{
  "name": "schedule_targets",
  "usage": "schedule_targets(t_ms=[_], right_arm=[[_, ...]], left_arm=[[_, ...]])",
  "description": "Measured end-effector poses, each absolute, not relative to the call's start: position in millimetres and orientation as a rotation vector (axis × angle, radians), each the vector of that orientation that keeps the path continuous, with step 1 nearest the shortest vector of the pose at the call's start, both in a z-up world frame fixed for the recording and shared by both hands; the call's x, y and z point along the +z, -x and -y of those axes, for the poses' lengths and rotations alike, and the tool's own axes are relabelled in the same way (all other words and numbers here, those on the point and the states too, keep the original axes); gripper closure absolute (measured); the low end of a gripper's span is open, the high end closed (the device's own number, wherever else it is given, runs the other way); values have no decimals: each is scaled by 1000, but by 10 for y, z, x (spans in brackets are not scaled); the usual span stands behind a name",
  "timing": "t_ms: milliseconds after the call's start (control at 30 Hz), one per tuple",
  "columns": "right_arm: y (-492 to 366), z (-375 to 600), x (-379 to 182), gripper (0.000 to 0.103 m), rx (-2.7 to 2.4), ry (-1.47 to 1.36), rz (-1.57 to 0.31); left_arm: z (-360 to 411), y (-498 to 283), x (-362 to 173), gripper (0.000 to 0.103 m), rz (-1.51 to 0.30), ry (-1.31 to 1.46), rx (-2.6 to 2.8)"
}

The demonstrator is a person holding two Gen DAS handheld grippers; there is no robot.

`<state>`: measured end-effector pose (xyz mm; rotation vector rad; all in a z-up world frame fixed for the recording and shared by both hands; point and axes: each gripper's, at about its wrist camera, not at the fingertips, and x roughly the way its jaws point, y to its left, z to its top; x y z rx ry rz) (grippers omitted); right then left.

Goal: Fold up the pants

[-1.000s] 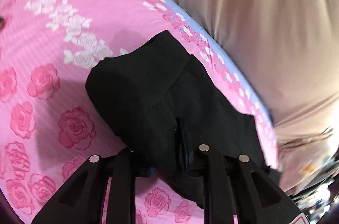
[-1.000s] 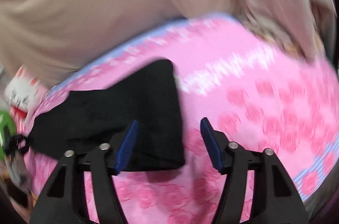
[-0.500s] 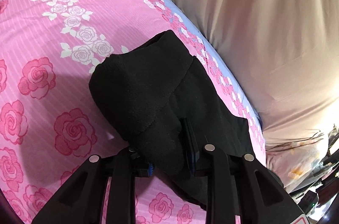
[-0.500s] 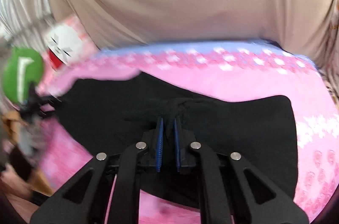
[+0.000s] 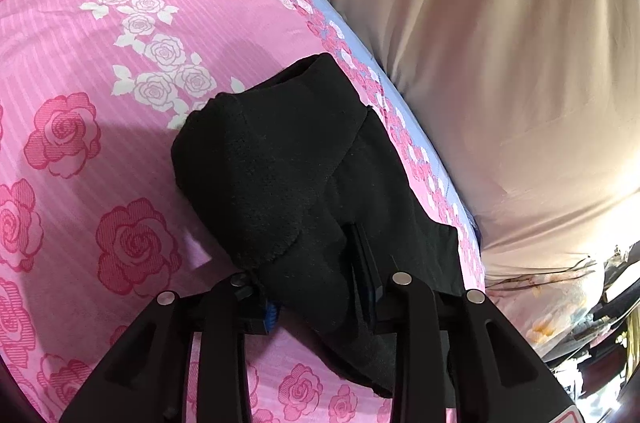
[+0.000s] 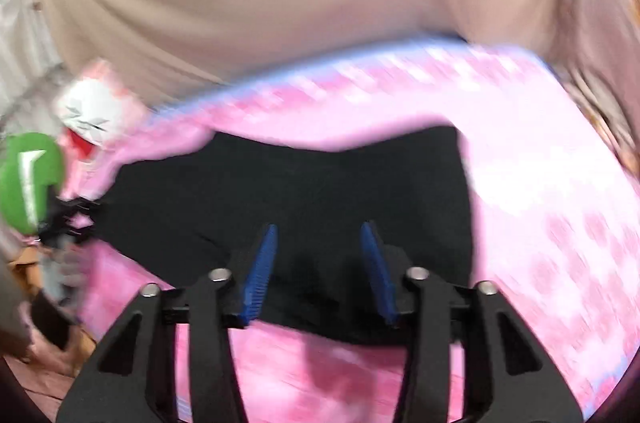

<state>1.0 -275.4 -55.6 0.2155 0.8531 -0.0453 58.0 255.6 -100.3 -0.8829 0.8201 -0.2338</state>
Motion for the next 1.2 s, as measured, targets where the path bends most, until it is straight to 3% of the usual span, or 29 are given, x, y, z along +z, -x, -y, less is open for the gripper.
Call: schedule_targets(t_ms=[33,100,233,367,567,733,833,867,967,1000,1033,1067,1100,1133,1200], right_arm=[[-8,2819,-688,83,-70,-210,-878],[123,2911,-659,84,-24,-309,-826],[169,2803,-302,81,54,-339,-727],[-68,2758,-651,80,60,-316,-853],[-139,2587,-392,77,141,-352,-739],[-245,2265,-739,77,53,-178,-835],[-259,2090,-568,76,55,-152,-805],[-275,2076,-520,70,85,-179,-788],[-394,1904,-403,67,146,-204,-745],[-455,1845,-418,67,170,-192,-743],[-518,1776,-460,68,191,-179,-748],[-623,1726,-567,68,200,-168,-778],[-727,1687,-710,68,180,-156,-823],[-714,1681,-769,68,164,-146,-814],[-668,1695,-734,59,193,-178,-784]], left_arm=[[-2556,-581,-1005,72,-821,883,-231],[-2556,-587,-1008,70,-824,883,-224],[-2529,-592,-988,69,-825,861,-209],[-2537,-593,-1001,67,-824,875,-211],[-2537,-604,-996,66,-826,859,-212],[-2569,-615,-1012,64,-826,881,-228],[-2548,-647,-984,56,-830,864,-226],[-2533,-665,-966,50,-829,853,-228],[-2461,-726,-917,47,-834,821,-209],[-2439,-732,-903,48,-831,811,-202],[-2412,-734,-876,55,-828,790,-202],[-2393,-727,-842,73,-822,767,-195],[-2351,-713,-755,77,-810,720,-183],[-2322,-694,-671,87,-798,694,-176],[-2254,-635,-388,91,-752,650,-197]])
